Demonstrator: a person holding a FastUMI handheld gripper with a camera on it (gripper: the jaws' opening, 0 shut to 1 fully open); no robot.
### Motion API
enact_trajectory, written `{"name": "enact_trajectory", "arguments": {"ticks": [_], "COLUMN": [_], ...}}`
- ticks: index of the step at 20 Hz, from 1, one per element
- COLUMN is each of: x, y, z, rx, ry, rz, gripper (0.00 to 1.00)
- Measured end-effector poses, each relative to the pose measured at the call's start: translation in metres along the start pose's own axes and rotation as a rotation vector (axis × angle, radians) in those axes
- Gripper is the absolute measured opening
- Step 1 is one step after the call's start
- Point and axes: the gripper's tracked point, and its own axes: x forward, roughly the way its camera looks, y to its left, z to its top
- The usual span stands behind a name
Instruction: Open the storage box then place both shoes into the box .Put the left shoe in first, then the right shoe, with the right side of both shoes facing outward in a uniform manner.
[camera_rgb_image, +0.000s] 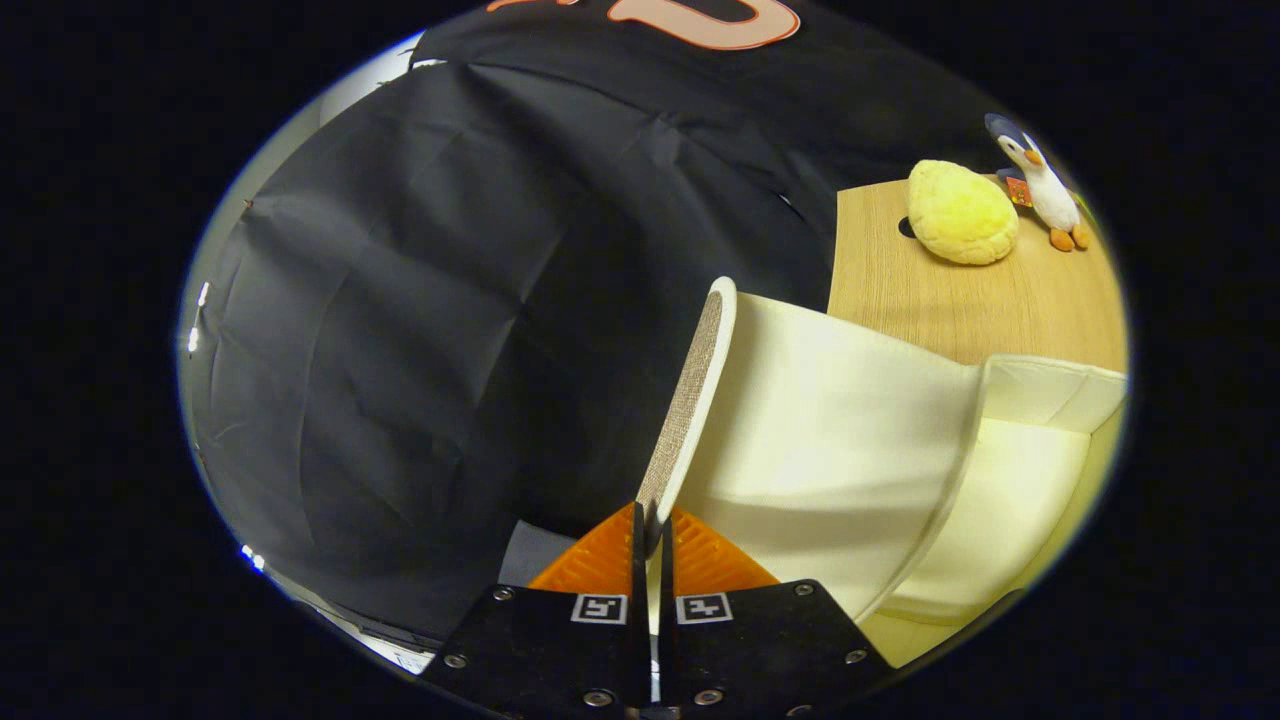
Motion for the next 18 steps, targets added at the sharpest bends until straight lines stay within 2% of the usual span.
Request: {"name": "enact_trajectory", "arguments": {"ticks": [7, 11, 13, 14, 18], "x": [0.039, 0.05, 0.042, 0.035, 0.002], "y": [-0.038, -0.055, -0.057, -0.059, -0.076], "z": [-0.012, -0.026, -0.025, -0.021, -0.006], "rx": [0.077, 0.142, 0.168, 0.174, 0.132], "ry": [0.03, 0.07, 0.057, 0.049, 0.009], "rz": [-0.104, -0.133, -0.118, -0.106, -0.072], "gripper": [0.04, 0.06, 0.13, 0.23, 0.45]}}
